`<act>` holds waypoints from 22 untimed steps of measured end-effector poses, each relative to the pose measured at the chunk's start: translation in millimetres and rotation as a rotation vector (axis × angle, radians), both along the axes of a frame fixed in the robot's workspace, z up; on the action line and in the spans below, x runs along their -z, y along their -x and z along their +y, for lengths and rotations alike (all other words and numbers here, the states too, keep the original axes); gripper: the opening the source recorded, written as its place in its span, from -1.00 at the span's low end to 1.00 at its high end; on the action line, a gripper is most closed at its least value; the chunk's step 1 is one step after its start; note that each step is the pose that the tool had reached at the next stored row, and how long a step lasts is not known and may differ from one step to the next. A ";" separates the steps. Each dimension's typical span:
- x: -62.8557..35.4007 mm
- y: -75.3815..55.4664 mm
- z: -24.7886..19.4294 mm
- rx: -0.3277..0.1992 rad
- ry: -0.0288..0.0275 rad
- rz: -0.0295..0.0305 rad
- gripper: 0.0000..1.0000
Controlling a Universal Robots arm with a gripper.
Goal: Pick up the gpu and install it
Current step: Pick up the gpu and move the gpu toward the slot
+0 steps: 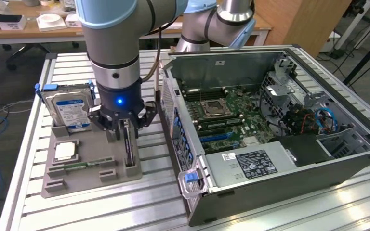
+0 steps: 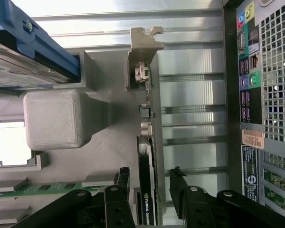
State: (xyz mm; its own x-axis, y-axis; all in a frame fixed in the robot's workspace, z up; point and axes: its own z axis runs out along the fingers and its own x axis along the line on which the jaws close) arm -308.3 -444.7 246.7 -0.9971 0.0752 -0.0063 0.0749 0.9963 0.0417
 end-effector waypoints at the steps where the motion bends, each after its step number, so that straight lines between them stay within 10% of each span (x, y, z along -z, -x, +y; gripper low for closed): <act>1: 0.5 0.0 0.0 0.000 0.0000 0.0000 -0.05; 22: 12.4 0.0 0.0 0.000 0.0001 0.0001 -0.05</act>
